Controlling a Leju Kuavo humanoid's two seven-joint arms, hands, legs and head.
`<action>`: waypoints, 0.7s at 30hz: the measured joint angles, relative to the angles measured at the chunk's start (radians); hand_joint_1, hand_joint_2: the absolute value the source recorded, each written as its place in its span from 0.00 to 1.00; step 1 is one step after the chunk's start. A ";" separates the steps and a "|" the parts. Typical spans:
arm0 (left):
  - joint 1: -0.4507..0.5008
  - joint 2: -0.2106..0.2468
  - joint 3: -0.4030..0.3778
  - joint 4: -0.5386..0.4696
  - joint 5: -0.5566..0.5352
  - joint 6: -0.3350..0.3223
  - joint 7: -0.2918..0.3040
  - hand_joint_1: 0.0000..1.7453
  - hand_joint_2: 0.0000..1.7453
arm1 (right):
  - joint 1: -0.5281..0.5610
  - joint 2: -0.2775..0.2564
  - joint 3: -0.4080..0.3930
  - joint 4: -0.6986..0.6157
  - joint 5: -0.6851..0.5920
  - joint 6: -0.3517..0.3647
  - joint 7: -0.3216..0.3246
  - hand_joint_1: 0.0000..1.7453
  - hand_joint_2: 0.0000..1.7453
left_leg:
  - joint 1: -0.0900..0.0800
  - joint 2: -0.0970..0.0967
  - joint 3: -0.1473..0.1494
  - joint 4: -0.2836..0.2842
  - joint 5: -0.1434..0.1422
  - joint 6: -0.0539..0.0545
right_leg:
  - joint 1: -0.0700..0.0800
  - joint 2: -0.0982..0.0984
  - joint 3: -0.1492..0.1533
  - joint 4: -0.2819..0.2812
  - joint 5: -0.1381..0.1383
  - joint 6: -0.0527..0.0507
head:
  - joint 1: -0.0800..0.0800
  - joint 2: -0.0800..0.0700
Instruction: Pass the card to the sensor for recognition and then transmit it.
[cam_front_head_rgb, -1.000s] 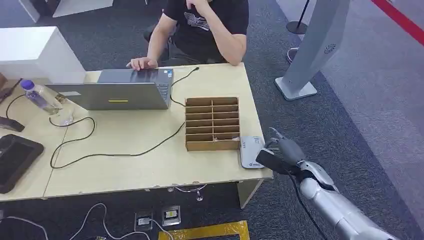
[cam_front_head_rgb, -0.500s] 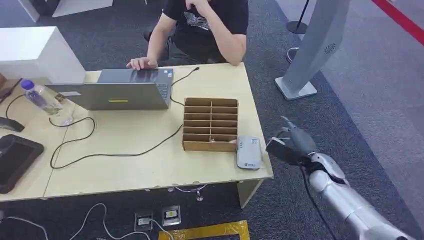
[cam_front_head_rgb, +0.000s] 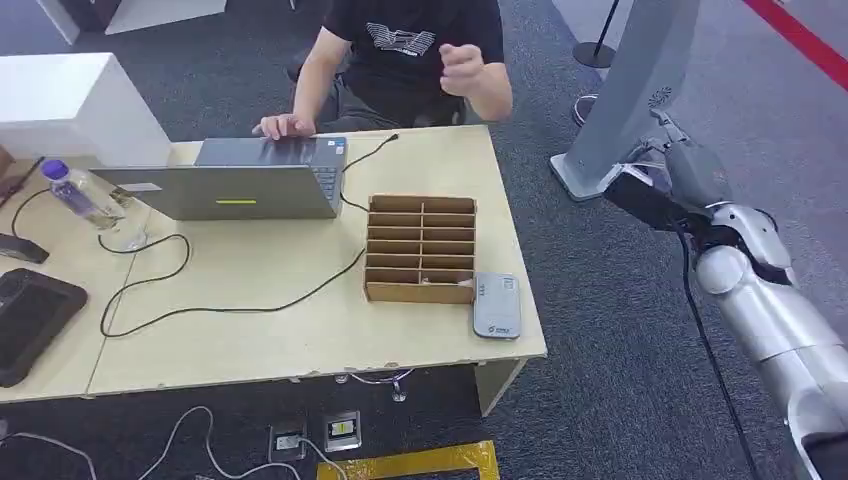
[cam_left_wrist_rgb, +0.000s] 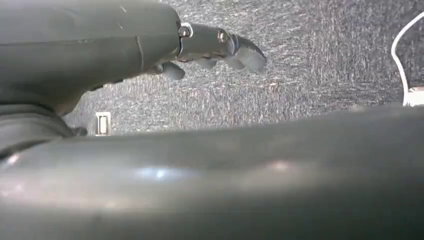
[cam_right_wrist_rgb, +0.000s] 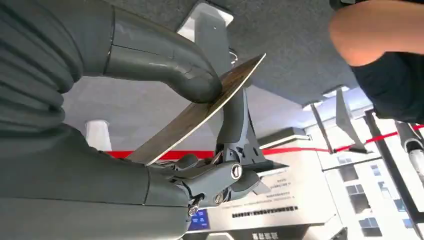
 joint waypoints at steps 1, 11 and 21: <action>0.000 0.000 0.000 0.000 -0.003 -0.001 -0.002 0.00 0.00 | 0.000 0.010 0.002 -0.010 0.011 -0.002 0.008 1.00 1.00 | 0.000 0.000 0.000 0.000 0.000 0.000 | 0.000 0.000 0.000 0.000 0.000 0.000 | 0.000 0.000; -0.015 0.000 0.000 0.000 -0.025 -0.003 -0.006 0.00 0.00 | 0.015 0.144 0.029 -0.019 0.095 -0.010 -0.011 1.00 1.00 | 0.001 0.000 0.000 0.000 0.000 0.000 | 0.001 0.000 0.000 0.000 0.000 0.000 | 0.000 0.000; -0.014 -0.008 -0.001 0.000 -0.034 -0.001 0.000 0.00 0.00 | 0.005 0.238 0.039 0.048 0.165 -0.041 -0.029 1.00 1.00 | 0.001 -0.001 0.000 0.000 0.000 0.000 | 0.001 -0.001 0.000 0.000 0.000 0.000 | 0.000 0.000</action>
